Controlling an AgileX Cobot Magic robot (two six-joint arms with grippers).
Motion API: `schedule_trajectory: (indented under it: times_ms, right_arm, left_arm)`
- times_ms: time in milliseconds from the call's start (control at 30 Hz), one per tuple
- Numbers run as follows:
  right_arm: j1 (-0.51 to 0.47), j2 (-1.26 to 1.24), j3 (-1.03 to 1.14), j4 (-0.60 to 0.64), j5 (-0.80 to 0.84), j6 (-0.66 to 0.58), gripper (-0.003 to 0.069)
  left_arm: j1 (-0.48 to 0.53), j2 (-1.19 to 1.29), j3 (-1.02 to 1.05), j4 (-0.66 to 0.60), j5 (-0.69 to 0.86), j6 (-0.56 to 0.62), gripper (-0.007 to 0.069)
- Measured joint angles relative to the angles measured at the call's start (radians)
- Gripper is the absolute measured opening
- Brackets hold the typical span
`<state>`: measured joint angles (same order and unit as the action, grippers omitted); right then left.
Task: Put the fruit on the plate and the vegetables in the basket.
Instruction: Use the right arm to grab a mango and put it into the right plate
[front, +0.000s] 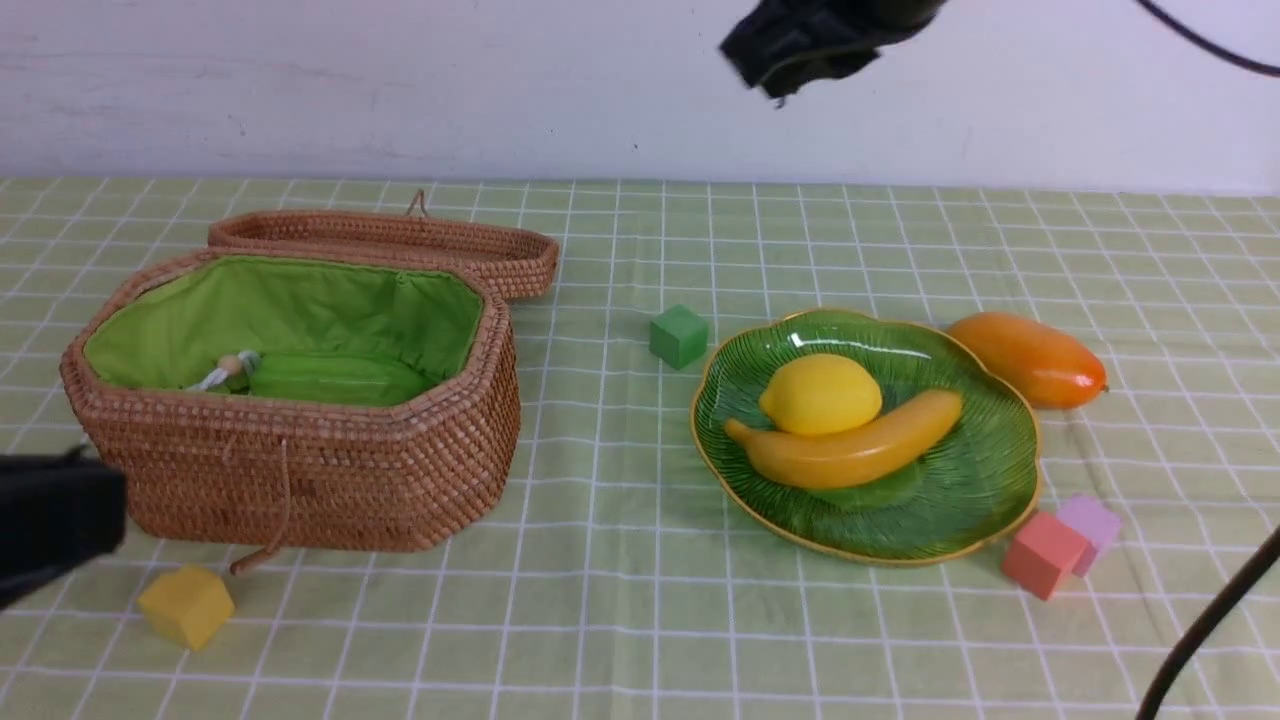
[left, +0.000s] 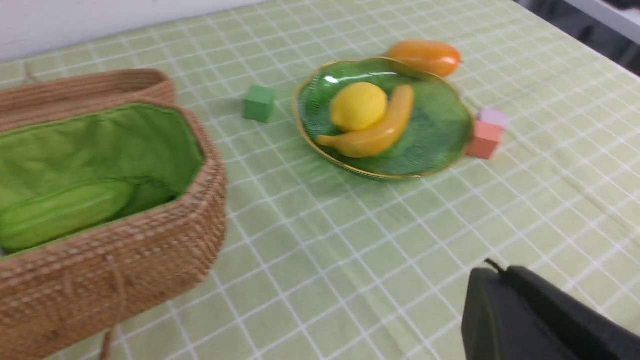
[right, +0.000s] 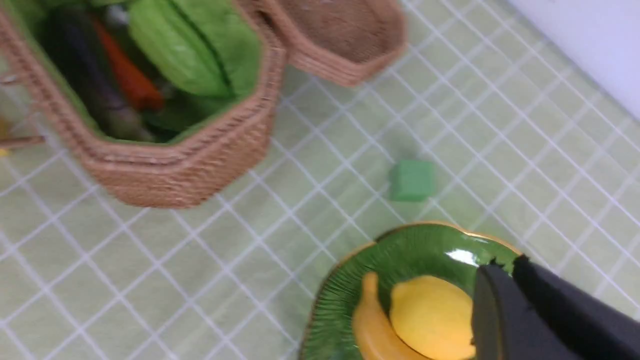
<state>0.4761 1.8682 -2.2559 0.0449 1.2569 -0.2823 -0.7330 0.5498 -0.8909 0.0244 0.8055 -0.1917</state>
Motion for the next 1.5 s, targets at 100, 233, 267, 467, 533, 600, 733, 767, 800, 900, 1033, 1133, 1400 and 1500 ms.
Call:
schedule_trajectory:
  times_ms: [100,233,267,467,533,600,733,767,800,900,1033,1133,1400,1500]
  right_arm:
    - [-0.111,-0.016,0.064,-0.003,0.0,0.013,-0.0015]
    - [-0.279,-0.018,0.176,-0.006,0.001,-0.002,-0.0005]
    - [-0.311,-0.008,0.193,-0.006,0.002,-0.016,0.0002]
    - [-0.481,0.127,0.227,0.09,-0.002,-0.127,0.0186]
    - [-0.508,0.168,0.229,0.117,-0.007,-0.152,0.0278]
    - [-0.533,0.215,0.23,0.132,-0.02,-0.183,0.0401]
    - [-0.55,0.261,0.232,0.137,-0.061,-0.238,0.0606]
    - [-0.55,0.269,0.232,0.138,-0.069,-0.263,0.064]
    - [-0.551,0.277,0.232,0.142,-0.079,-0.29,0.0669]
    - [-0.551,0.286,0.232,0.152,-0.097,-0.324,0.0674]
    - [-0.551,0.299,0.232,0.159,-0.118,-0.351,0.0637]
    - [-0.551,0.321,0.232,0.161,-0.132,-0.366,0.0613]
    - [-0.551,0.388,0.232,0.204,-0.182,-0.392,0.0603]
    - [-0.551,0.404,0.232,0.216,-0.2,-0.396,0.0603]
  left_arm:
    - [0.0,0.0,0.0,-0.09,0.0,0.077,-0.001]
    - [0.0,0.0,0.0,-0.149,0.0,0.132,-0.0008]
    - [0.0,0.0,0.0,-0.153,0.0,0.135,-0.0008]
    - [0.0,0.0,0.0,-0.163,-0.01,0.14,-0.0003]
    - [0.0,0.0,0.0,-0.163,-0.023,0.14,-0.0003]
    - [0.0,0.0,0.0,-0.166,-0.041,0.14,-0.0002]
    - [0.0,0.0,0.0,-0.166,-0.08,0.14,0.0001]
    - [0.0,0.0,0.0,-0.166,-0.092,0.14,0.0002]
    - [0.0,0.0,0.0,-0.166,-0.111,0.14,0.0004]
    - [0.0,0.0,0.0,-0.167,-0.133,0.14,0.0006]
    - [0.0,0.0,0.0,-0.169,-0.162,0.14,0.0008]
    - [0.0,0.0,0.0,-0.169,-0.194,0.14,0.0007]
    - [0.0,0.0,0.0,-0.169,-0.242,0.14,0.0008]
    - [0.0,0.0,0.0,-0.169,-0.241,0.14,0.0012]
